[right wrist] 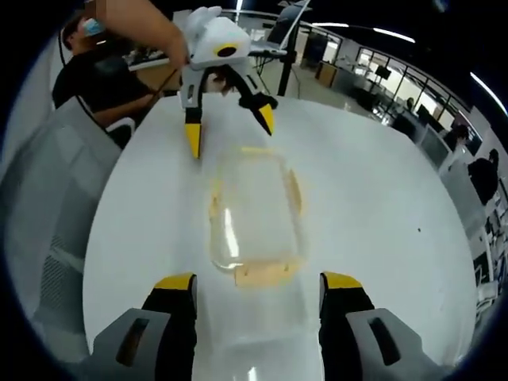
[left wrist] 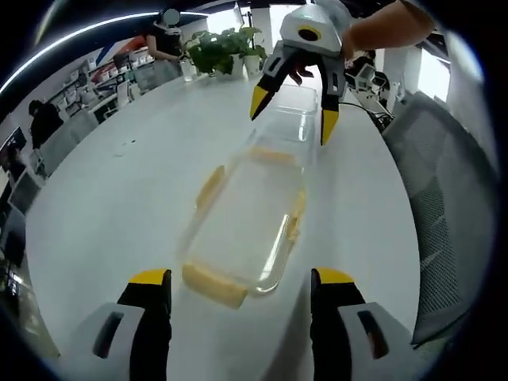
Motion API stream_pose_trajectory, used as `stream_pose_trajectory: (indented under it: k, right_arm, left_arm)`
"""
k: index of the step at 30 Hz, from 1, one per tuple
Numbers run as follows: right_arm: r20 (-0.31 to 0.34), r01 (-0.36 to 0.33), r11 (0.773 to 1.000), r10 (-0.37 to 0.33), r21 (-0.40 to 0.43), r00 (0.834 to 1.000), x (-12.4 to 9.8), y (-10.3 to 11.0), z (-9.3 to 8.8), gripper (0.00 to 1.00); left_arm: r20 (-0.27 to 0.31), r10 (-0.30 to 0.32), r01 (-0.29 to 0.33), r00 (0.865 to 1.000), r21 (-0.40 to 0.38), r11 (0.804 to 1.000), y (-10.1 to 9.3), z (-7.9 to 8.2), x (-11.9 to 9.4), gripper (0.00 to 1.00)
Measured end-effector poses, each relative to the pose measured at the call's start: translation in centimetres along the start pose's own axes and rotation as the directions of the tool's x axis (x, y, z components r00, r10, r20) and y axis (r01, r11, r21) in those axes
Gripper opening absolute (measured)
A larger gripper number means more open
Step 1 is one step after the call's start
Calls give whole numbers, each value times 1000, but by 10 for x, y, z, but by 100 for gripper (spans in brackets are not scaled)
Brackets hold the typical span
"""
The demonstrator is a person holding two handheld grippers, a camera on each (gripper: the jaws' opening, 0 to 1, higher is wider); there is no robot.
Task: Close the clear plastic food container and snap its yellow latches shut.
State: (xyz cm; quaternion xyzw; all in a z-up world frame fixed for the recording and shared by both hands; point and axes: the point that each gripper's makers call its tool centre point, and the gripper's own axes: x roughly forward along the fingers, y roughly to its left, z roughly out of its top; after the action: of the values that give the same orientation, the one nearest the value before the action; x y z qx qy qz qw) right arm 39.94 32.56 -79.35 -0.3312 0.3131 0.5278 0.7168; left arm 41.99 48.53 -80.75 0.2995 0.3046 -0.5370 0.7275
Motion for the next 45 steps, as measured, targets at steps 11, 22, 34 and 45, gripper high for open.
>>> stream_pose_trajectory:
  k: [11, 22, 34, 45]
  right_arm:
    - [-29, -37, 999, 37, -8, 999, 8, 0, -4, 61]
    - [-64, -50, 999, 49, -20, 997, 13, -2, -8, 60]
    - [-94, -65, 997, 62, -33, 994, 22, -5, -8, 59]
    - [-118, -84, 996, 79, -34, 990, 28, -9, -9, 58]
  left_arm:
    - [-43, -18, 20, 999, 52, 998, 6, -6, 3, 70]
    - [-97, -39, 50, 995, 121, 991, 9, -9, 9, 69]
    - [-155, -44, 71, 987, 169, 983, 17, -14, 11, 68]
    - [-198, -74, 110, 977, 176, 978, 21, -20, 14, 61]
